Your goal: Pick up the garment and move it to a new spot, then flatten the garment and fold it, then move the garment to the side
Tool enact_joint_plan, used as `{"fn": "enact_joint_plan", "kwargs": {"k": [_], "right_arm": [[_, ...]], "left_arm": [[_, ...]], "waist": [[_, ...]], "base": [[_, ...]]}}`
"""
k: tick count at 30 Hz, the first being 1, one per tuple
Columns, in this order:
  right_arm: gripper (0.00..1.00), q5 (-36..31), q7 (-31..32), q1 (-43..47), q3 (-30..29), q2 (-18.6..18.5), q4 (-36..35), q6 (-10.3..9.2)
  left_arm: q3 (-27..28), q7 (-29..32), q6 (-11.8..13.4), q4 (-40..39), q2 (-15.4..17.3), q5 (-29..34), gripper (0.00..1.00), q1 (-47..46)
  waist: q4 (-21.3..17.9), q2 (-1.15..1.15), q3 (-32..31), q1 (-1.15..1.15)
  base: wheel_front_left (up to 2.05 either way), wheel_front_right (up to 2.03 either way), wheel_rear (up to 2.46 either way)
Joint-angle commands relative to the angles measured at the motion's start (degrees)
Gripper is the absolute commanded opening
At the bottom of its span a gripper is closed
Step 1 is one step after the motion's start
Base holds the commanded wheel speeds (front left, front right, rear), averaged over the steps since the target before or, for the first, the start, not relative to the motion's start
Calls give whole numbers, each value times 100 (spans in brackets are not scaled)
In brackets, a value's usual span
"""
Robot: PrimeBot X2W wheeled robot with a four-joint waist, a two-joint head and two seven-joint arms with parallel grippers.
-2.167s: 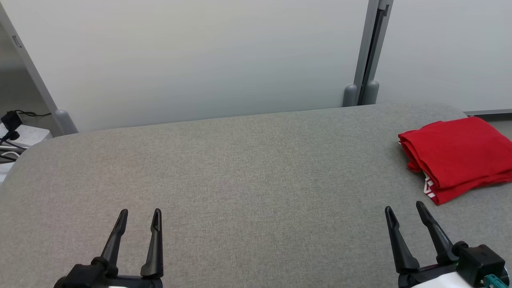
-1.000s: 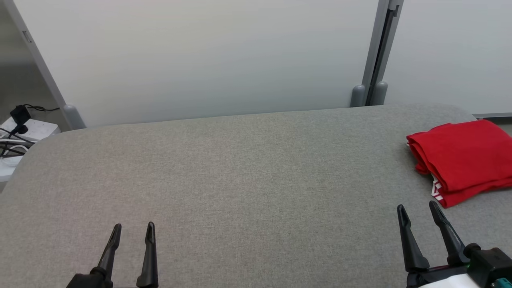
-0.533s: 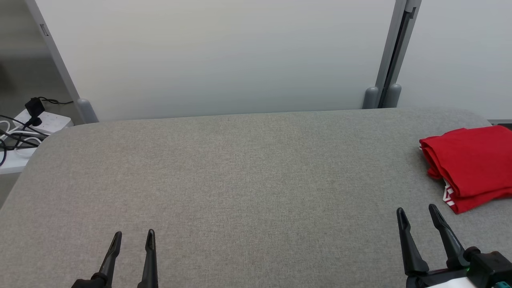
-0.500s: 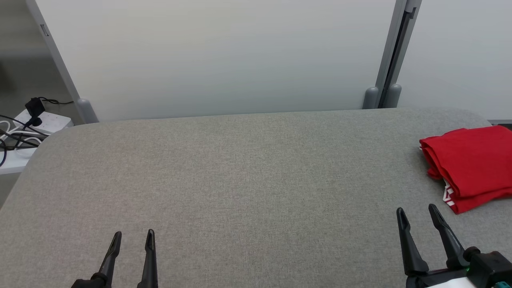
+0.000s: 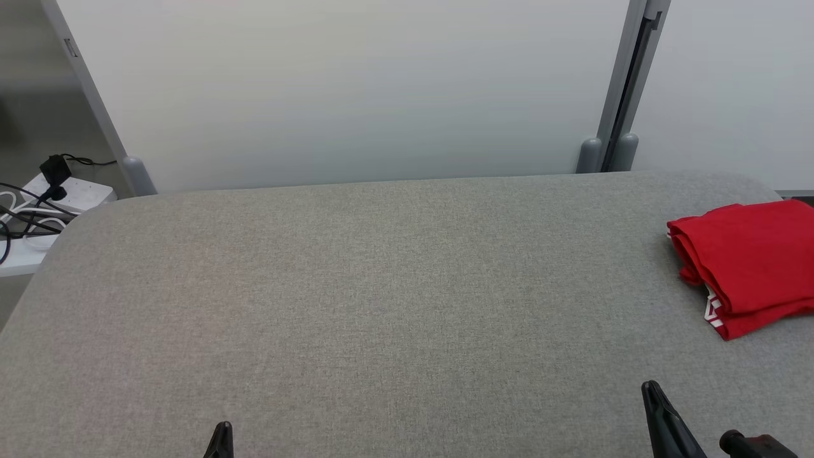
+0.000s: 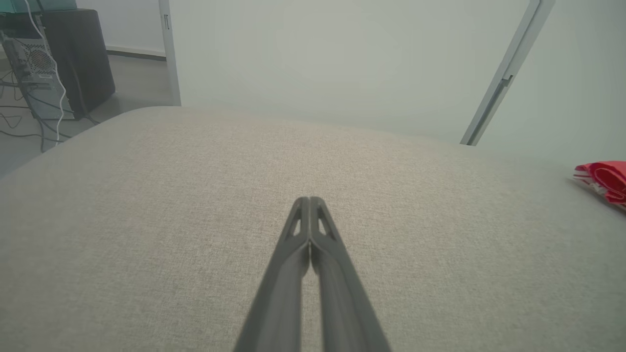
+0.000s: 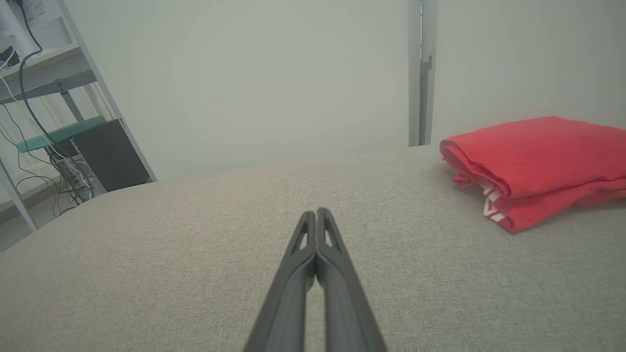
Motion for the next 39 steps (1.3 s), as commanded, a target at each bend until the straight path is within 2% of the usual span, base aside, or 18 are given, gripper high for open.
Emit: {"fn": "enact_joint_plan", "kwargs": {"k": [1, 3, 8, 39], "right_arm": [[0, 192, 46, -154, -24, -41, -132, 0], [0, 326, 73, -173, -34, -47, -124, 0], [0, 660, 141, -236, -59, -60, -89, 0], [0, 2692, 592, -607, -256, -108, 97, 0]], "left_arm": [[41, 43, -31, -119, 54, -182, 0, -170], [52, 76, -43, -116, 55, -311, 0, -195], [79, 156, -72, -95, 60, -631, 0, -272], [269, 677, -253, 35, 89, -2610, 0, -754]], "waist": [[1, 0, 1, 10], [3, 0, 3, 13], [6, 0, 37, 1], [25, 0, 167, 0]], "base": [[0, 0, 0], [0, 0, 0], [0, 0, 0], [0, 0, 0]]}}
